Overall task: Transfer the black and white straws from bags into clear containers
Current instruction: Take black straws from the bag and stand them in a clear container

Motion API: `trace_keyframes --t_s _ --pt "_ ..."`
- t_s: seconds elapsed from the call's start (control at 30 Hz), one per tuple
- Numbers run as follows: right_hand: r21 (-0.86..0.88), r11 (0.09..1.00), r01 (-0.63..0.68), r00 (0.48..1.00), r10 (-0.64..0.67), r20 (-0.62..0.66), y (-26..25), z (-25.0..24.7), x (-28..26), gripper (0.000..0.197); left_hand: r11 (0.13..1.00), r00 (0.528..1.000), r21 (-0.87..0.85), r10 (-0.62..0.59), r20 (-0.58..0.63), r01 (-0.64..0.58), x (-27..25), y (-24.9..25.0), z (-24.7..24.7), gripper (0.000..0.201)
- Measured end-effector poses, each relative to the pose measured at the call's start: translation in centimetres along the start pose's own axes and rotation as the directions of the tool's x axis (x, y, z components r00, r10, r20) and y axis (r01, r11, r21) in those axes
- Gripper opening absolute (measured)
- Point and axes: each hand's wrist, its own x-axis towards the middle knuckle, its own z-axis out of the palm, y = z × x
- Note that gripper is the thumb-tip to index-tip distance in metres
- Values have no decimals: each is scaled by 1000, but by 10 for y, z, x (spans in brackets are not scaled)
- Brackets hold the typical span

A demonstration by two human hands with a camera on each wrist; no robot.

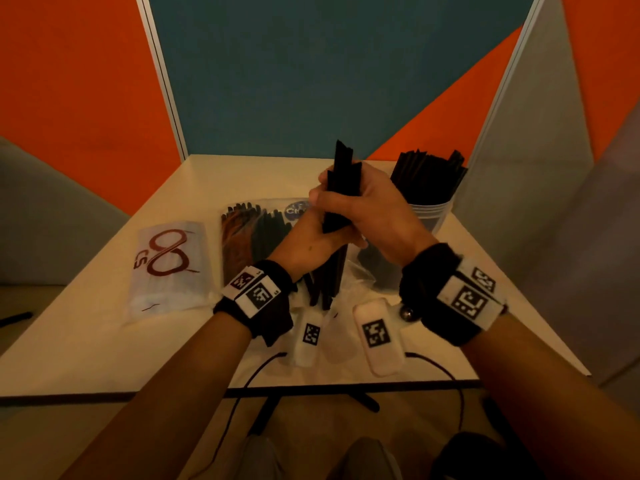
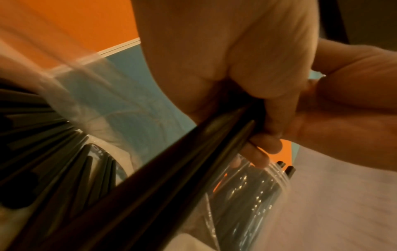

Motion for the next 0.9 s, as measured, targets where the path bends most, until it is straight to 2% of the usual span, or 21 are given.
trace_keyframes --t_s 0.1,0.23,0.33,0.5,0.63,0.7,0.77,0.9 --pt "15 1000 -10 999 10 -30 11 8 1 30 999 1000 -45 -26 0 26 -3 -10 -3 55" --pt "24 999 -31 999 31 -37 21 11 0 41 997 994 -8 -74 79 75 -5 -19 -6 63" --pt "42 998 -38 997 40 -69 25 12 2 37 996 991 29 -88 100 85 -5 -23 -8 57" --pt "52 999 -13 998 17 -68 30 20 4 15 997 992 32 -69 104 66 -3 -24 -8 53" --pt "92 995 34 997 -27 -75 28 15 6 14 996 989 58 -70 130 63 -3 -18 -9 39" --pt "146 987 73 993 -58 -103 18 8 8 16 995 990 78 -74 121 64 -1 -13 -11 39" --pt "187 971 151 978 -119 -171 2 -4 12 10 993 991 78 -93 91 86 2 -9 -15 53" --pt "295 883 366 899 -253 -357 -40 -47 27 7 994 993 56 -99 67 96 6 -10 -23 74"
